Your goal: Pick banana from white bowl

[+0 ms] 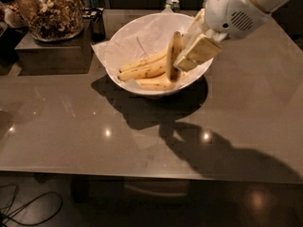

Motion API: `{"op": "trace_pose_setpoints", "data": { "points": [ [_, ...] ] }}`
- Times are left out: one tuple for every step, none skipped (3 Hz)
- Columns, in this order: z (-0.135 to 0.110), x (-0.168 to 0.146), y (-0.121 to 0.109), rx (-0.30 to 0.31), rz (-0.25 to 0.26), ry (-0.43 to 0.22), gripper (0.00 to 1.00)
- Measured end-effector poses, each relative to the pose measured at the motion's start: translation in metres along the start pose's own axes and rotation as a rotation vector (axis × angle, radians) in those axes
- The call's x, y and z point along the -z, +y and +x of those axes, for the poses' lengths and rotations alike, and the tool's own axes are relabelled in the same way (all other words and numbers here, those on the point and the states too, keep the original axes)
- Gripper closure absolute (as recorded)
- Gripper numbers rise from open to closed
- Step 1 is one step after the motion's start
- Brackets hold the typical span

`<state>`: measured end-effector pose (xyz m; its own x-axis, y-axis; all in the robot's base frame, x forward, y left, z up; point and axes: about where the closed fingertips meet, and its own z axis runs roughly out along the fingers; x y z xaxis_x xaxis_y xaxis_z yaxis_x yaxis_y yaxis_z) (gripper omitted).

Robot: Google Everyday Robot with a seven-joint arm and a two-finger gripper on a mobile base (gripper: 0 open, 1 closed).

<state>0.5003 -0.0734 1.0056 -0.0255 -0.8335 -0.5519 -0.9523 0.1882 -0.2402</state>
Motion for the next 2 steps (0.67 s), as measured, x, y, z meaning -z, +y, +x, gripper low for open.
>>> {"op": "trace_pose_setpoints", "data": {
  "points": [
    [0.006,0.0263,0.0214,-0.026,0.042,-0.048,1.0],
    [0.006,0.0263,0.0214,-0.026,0.042,-0.048,1.0]
  ]
}}
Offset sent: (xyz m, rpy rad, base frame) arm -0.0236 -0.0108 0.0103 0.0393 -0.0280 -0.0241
